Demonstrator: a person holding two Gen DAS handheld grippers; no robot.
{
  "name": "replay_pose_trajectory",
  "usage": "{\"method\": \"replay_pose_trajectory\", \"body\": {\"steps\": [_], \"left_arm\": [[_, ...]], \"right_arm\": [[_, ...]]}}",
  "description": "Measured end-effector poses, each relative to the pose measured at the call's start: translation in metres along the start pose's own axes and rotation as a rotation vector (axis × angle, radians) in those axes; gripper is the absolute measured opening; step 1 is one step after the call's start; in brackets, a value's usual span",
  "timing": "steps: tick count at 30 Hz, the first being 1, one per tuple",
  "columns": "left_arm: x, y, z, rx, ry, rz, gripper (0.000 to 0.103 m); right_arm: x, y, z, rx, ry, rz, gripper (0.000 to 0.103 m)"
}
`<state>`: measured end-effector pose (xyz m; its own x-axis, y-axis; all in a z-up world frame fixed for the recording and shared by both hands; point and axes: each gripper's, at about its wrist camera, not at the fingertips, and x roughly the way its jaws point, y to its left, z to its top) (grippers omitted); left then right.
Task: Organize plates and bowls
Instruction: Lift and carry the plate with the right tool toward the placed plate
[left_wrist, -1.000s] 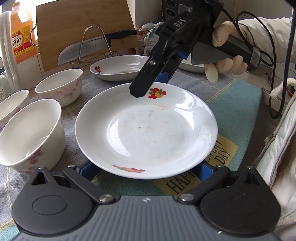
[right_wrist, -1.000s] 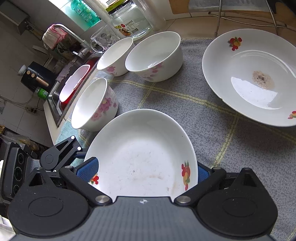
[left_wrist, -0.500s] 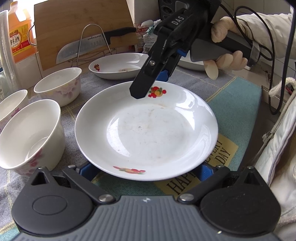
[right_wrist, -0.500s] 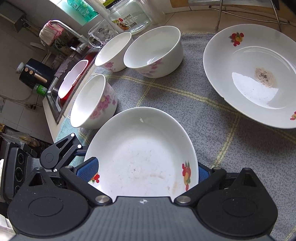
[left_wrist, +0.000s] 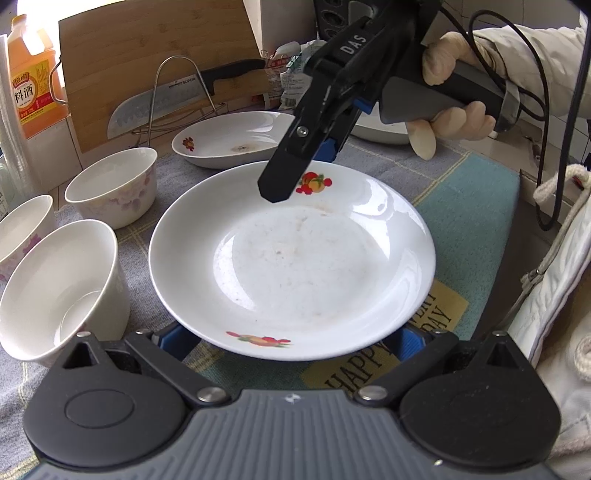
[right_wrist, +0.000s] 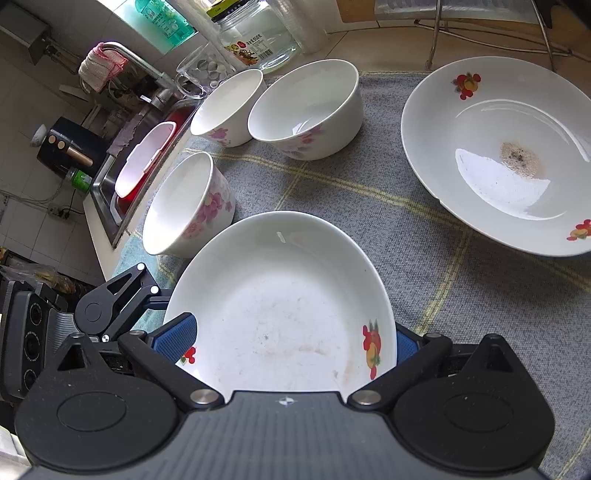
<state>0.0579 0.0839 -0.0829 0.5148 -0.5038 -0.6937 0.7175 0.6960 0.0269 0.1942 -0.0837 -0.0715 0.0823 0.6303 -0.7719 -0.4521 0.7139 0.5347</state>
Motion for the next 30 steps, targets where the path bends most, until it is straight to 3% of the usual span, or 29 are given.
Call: {"method": "replay_pose_trajectory", "body": {"steps": [18,30], "left_arm": [[0.021,-0.022,0.045,0.055,0.0,-0.045,0.102],[0.048,-0.048,0.083,0.114,0.0,-0.075,0.102]], "right_arm": [[-0.046,-0.022,-0.02,0.024,-0.067,-0.038,0.103],[-0.087,-0.059,-0.042,0.06,-0.11,-0.054,0.103]]}}
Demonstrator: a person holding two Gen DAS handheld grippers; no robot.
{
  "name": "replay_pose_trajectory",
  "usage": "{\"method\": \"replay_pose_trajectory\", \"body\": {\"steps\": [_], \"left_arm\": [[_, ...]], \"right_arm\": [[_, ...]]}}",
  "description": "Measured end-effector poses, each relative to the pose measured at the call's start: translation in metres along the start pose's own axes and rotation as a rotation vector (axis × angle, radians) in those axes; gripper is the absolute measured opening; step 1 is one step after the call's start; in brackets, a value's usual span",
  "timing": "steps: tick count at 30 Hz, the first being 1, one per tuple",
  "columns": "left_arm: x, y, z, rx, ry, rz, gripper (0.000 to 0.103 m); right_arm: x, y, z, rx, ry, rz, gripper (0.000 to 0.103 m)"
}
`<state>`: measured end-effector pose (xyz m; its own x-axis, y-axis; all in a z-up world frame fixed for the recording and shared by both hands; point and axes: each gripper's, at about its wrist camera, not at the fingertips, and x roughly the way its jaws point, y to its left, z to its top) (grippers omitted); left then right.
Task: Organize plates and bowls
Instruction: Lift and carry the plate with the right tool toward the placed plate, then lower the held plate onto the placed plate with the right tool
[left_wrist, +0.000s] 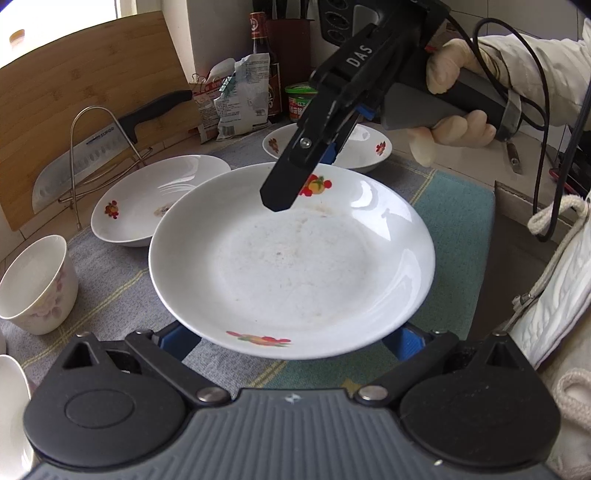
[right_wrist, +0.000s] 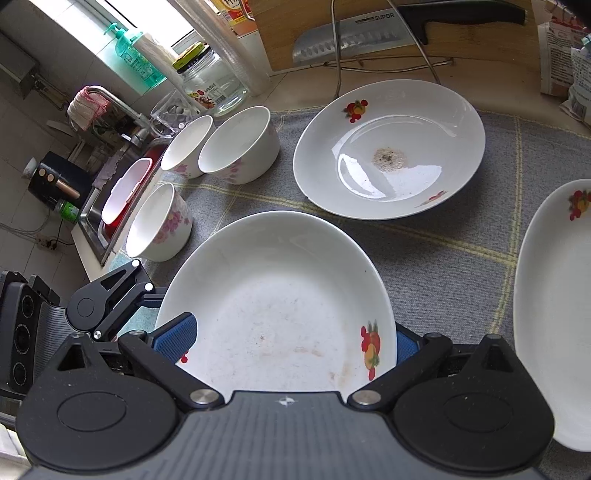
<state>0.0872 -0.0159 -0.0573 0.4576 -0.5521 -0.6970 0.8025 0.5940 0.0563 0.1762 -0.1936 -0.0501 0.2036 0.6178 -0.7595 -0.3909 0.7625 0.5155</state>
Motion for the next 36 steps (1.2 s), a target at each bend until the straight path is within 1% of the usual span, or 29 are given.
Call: {"method": "replay_pose_trajectory", "body": {"steps": [11,21,29,36], "left_arm": [[0.026,-0.018,0.037,0.035,-0.012,-0.028,0.102],[0.052,-0.037,0.074,0.072,-0.016,-0.053,0.102],[0.069,-0.031,0.089,0.094,-0.018,-0.073,0.102],[0.088,-0.027,0.1,0.087,-0.016,-0.083,0.102]], "right_arm": [[-0.037,-0.04,-0.005,0.024,-0.038,-0.025,0.103],[-0.062,-0.078,-0.007,0.05,-0.074,-0.045,0.103],[-0.075,-0.101,-0.007,0.07,-0.093,-0.069,0.103],[-0.082,-0.12,-0.004,0.087,-0.108,-0.089,0.103]]}}
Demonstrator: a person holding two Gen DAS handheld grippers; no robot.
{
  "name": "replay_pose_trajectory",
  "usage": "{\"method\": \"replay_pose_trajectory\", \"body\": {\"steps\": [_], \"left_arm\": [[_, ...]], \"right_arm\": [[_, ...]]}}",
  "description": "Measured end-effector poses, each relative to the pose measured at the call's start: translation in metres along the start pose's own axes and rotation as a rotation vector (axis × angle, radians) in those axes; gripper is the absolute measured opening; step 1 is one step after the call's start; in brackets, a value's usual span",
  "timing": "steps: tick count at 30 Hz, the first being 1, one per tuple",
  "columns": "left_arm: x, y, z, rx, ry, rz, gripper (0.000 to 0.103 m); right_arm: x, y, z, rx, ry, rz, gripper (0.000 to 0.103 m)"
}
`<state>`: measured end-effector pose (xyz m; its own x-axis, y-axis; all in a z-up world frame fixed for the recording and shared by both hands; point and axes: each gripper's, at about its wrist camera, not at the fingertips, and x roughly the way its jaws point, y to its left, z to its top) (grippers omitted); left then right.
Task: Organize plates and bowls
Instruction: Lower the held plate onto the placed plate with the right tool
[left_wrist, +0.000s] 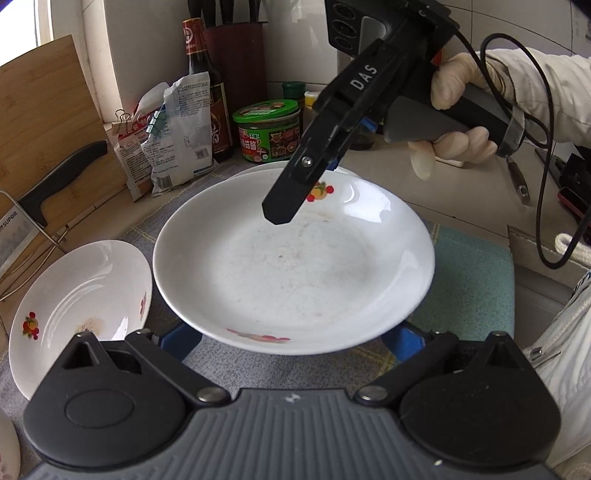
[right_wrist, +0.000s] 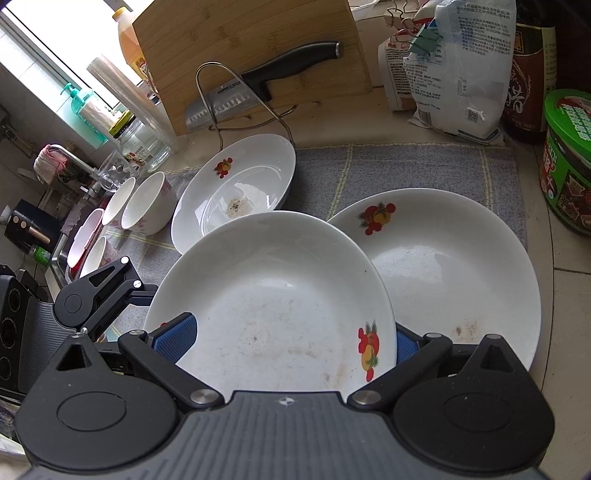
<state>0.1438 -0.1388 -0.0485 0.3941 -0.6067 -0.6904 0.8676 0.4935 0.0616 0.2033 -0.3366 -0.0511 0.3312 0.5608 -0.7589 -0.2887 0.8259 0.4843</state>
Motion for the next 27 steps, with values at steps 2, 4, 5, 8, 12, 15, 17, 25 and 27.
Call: {"method": "replay_pose_trajectory", "body": {"steps": [2,4,5,8,12,15,17,25,27], "left_arm": [[0.003,0.001,0.002,0.003,-0.001,-0.001,0.102],[0.007,0.003,0.004,0.006,0.0,-0.001,0.102],[0.007,0.003,0.004,0.009,0.0,-0.001,0.102],[0.014,0.006,0.008,0.014,0.003,0.001,0.102],[0.019,0.008,0.011,0.013,0.001,0.001,0.102],[0.024,0.01,0.013,0.017,-0.001,0.001,0.102],[0.026,0.01,0.015,0.024,-0.001,0.004,0.102],[0.03,0.012,0.021,0.037,0.001,-0.001,0.102],[0.031,0.012,0.022,0.041,0.002,-0.001,0.102]], "right_arm": [[-0.001,-0.005,0.001,0.005,-0.003,-0.003,0.103],[-0.002,-0.009,0.003,0.008,-0.006,-0.004,0.103],[-0.002,-0.012,0.003,0.01,-0.008,-0.006,0.103],[-0.003,-0.018,0.005,0.016,-0.011,-0.012,0.103],[-0.003,-0.027,0.007,0.031,-0.017,-0.018,0.103],[-0.004,-0.032,0.009,0.04,-0.024,-0.021,0.103],[-0.004,-0.036,0.01,0.047,-0.029,-0.02,0.103],[-0.003,-0.044,0.011,0.064,-0.034,-0.028,0.103],[-0.002,-0.046,0.011,0.069,-0.033,-0.031,0.103]]}}
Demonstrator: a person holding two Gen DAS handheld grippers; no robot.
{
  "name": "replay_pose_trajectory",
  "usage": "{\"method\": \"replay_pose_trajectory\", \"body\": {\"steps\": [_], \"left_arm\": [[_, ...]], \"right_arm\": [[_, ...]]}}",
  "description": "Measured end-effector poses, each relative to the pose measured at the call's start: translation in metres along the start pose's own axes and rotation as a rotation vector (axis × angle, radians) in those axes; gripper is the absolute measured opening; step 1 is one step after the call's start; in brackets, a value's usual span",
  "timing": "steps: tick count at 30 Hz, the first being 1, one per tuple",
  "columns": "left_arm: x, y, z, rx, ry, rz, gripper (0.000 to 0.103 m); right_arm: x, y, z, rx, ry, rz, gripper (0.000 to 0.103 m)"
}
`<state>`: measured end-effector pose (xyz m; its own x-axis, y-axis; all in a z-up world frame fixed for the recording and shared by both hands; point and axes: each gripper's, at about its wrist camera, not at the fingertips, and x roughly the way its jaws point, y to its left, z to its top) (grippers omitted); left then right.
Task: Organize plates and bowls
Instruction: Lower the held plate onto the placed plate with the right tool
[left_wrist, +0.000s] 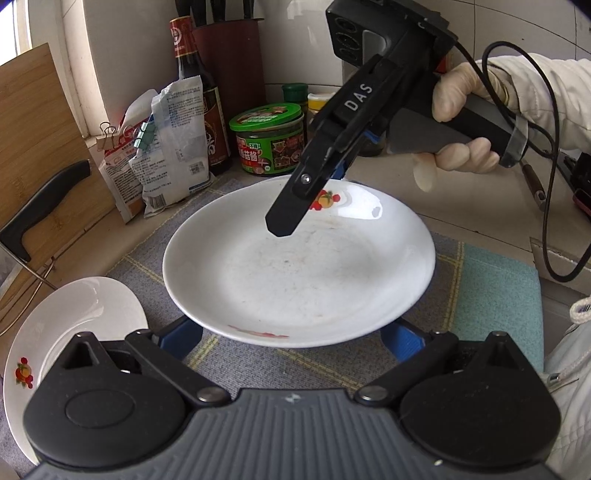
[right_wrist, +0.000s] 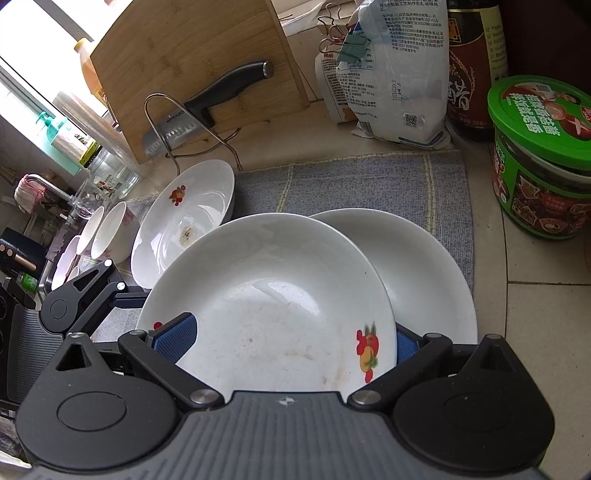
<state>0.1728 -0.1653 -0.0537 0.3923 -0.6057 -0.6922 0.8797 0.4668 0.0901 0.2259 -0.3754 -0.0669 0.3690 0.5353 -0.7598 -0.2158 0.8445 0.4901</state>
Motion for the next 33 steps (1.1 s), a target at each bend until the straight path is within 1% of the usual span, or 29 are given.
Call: {"method": "replay_pose_trajectory", "body": {"steps": [22,33], "left_arm": [[0.012,0.001,0.012,0.051,0.076,0.001,0.102],[0.017,0.003,0.017,0.051,0.114,-0.005,0.102]], "right_arm": [[0.005,-0.013,0.0,0.035,-0.002,-0.008,0.103],[0.003,-0.017,0.0,0.044,-0.011,-0.006,0.103]]}}
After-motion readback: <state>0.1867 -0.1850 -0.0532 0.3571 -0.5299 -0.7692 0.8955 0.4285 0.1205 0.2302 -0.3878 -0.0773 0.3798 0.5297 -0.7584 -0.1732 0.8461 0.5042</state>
